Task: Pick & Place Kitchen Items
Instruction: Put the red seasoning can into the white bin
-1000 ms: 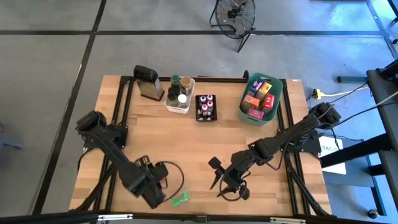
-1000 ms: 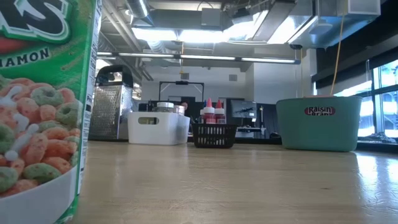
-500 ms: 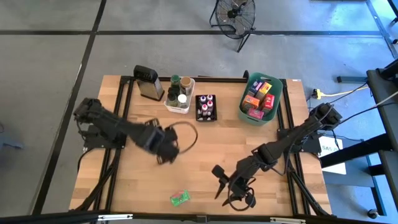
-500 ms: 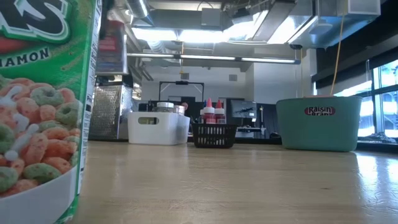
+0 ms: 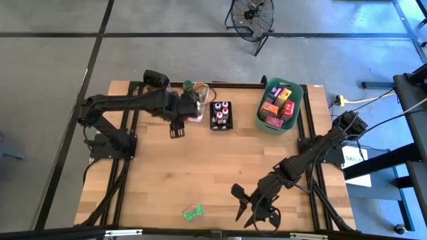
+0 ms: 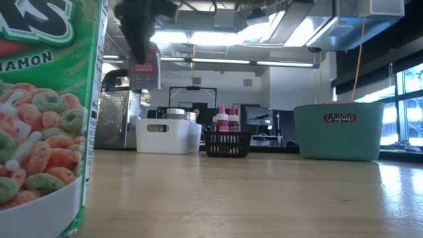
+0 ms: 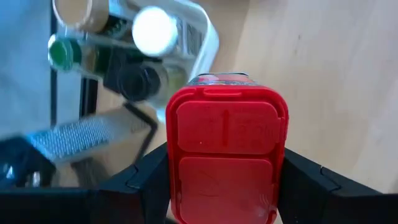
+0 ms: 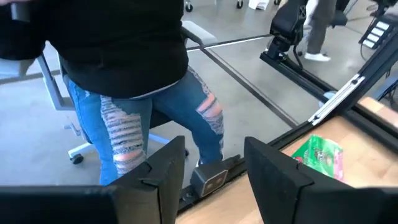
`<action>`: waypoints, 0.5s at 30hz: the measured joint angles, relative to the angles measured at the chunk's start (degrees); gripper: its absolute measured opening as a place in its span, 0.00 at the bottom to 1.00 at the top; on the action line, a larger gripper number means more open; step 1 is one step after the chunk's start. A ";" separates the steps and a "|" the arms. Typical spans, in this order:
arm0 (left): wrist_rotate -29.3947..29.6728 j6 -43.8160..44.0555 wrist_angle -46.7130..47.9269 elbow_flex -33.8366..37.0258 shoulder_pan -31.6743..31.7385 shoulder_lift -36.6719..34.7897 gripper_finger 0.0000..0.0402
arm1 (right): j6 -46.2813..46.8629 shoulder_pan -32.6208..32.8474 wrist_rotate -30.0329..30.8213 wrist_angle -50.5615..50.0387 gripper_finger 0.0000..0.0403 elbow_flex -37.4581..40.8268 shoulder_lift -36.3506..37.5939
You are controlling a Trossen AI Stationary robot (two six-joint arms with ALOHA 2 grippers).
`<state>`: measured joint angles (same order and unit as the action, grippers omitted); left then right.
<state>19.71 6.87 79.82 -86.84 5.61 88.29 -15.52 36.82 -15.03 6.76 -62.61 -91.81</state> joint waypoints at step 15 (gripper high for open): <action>-9.83 -22.67 -14.84 9.04 18.78 0.29 0.54 | -4.86 -2.29 -0.02 -1.69 0.41 0.00 0.00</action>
<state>9.88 -15.80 64.98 -77.80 24.39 88.58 -20.38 34.52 -15.05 5.07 -62.61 -91.81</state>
